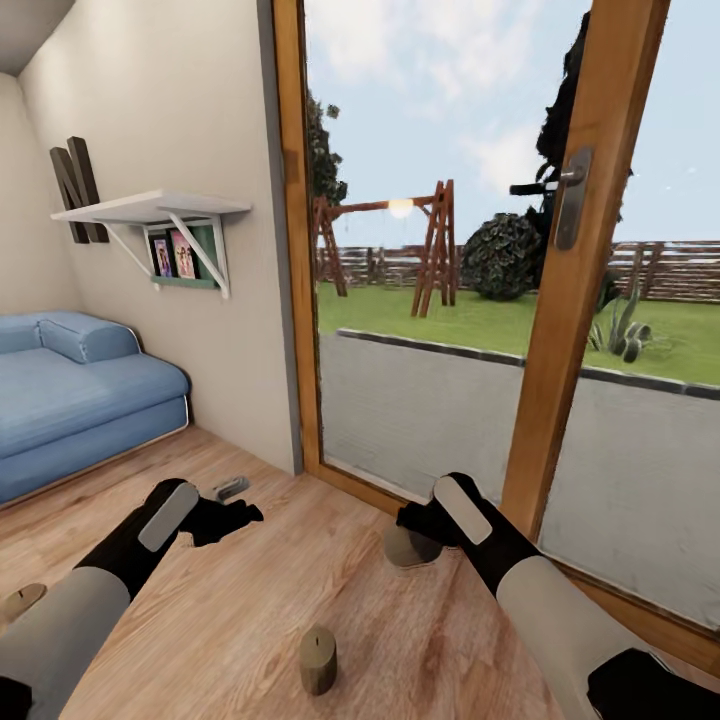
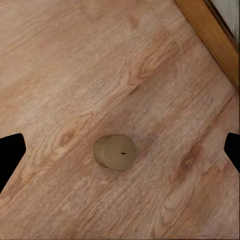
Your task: Place each of the two pumpkins and all three candles from the living room inside a cabinet in the living room (use any cabinet), then make sure every cabinet is closed, and position the cauldron so it is next to a table in the living room.
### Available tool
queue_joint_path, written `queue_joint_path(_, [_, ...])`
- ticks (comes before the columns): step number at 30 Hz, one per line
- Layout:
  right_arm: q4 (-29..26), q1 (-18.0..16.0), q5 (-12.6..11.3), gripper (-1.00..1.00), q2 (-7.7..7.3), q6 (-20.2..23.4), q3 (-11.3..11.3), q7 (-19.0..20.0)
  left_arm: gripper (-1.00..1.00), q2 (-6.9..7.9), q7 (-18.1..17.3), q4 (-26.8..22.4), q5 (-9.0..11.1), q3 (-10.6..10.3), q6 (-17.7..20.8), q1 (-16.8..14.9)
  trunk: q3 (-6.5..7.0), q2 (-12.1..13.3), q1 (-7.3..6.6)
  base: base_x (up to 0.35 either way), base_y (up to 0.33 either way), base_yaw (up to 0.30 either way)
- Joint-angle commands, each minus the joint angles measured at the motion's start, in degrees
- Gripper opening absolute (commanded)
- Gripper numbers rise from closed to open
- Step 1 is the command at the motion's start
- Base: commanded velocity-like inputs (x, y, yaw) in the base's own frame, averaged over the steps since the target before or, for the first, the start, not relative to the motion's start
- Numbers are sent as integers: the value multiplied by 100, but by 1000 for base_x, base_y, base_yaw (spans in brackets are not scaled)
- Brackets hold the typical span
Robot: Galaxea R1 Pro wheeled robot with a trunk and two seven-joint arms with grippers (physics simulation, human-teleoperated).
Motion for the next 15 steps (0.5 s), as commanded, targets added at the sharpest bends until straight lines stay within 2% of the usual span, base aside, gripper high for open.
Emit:
queue_joint_path(1, [-74, -1, -49, -100, -4, 11, 91, -139, 100, -7, -117, 123, -18, -71, -20, -57, -7, -3, -1, 0, 0, 0])
queue_joint_path(2, [-204, 3, -53, -100, -1, 8, 202, -313, 100, -27, -371, 300, -139, -128, -48, -127, -7, -3, -1, 0, 0, 0])
queue_joint_path(6, [-576, 18, -78, -100, 6, 2, 353, -724, 100, -66, -715, 532, -317, -204, -70, -222, -7, -3, -1, 0, 0, 0])
queue_joint_path(15, [-816, 38, -76, -100, 10, 11, 410, -881, 100, -117, -855, 617, -379, -229, -48, -257, -7, -3, -1, 0, 0, 0])
